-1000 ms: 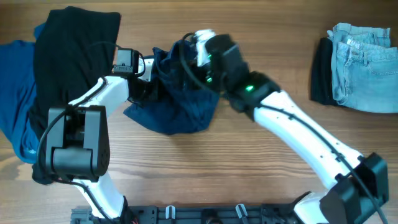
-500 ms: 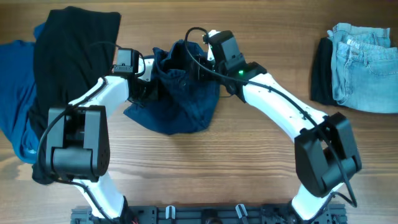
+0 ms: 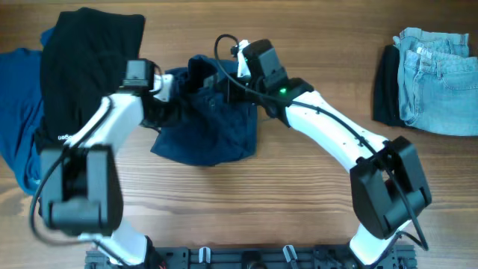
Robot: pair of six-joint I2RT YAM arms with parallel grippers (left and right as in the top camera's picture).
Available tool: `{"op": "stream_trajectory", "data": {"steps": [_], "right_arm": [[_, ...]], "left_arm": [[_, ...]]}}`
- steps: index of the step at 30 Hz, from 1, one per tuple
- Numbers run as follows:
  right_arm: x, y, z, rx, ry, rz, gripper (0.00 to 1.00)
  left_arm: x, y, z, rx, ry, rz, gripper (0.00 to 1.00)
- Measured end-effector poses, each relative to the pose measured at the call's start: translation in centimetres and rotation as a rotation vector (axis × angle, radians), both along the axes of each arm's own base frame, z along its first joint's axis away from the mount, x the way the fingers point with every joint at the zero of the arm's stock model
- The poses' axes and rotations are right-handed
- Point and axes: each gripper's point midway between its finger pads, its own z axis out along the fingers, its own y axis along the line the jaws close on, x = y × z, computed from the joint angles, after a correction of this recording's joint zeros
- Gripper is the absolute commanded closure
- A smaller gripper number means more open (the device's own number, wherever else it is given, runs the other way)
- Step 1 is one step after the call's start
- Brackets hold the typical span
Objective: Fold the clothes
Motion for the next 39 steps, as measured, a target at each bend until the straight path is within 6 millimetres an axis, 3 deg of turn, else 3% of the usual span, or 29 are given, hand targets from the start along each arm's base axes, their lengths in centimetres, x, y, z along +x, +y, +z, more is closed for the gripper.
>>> {"op": "stream_trajectory", "data": {"steps": [5,14,15,16,17,21,23,26,31,34,37,39], "right_arm": [[-1.3,1.4,-0.1,-0.004,0.007,0.037,0.96],[-5.7,6.0,-0.2,-0.026,-0.013,0.148,0.95],[-6.4,6.7,-0.3,-0.036,-0.021,0.161,0.62],[-7.3,7.6,-0.5,-0.045,-0.028,0.182,0.23],[-7.9,8.2,-0.7,-0.048,-0.032,0.197,0.04],[-10.4,10.3,-2.9,-0.099,-0.051,0.294,0.0],[-10.3,10.0,-2.9,-0.115,-0.065,0.299,0.0],[-8.5,7.6,-1.9,-0.139,-0.068,0.248,0.0],[-2.6,-1.5,4.6,-0.115,-0.115,0.027,0.0],[-0.2,-6.8,6.9,-0.1,-0.132,-0.065,0.0],[0.8,-9.6,6.1,-0.102,-0.092,-0.072,0.0],[0.7,-9.7,5.4,-0.09,-0.079,-0.026,0.0]], "left_arm": [[0.1,2.9,6.1,0.019,-0.135,0.075,0.96],[-0.1,3.9,11.4,0.044,-0.281,0.108,0.96],[-0.2,4.0,11.7,0.045,-0.29,0.108,0.96],[-0.2,4.0,12.0,0.048,-0.3,0.109,0.96],[-0.2,4.0,12.1,0.048,-0.301,0.11,0.96],[-0.2,4.1,12.1,0.05,-0.301,0.111,0.96],[-0.2,4.1,12.1,0.05,-0.301,0.111,0.96],[-0.2,4.1,12.1,0.05,-0.301,0.111,0.96],[-0.9,3.9,11.6,0.033,-0.262,0.135,0.96],[-2.6,3.0,10.5,0.001,-0.169,0.124,0.96],[-4.2,1.3,8.5,-0.069,-0.046,0.095,0.96],[-4.2,0.5,7.1,-0.109,0.007,0.087,0.96]]}}
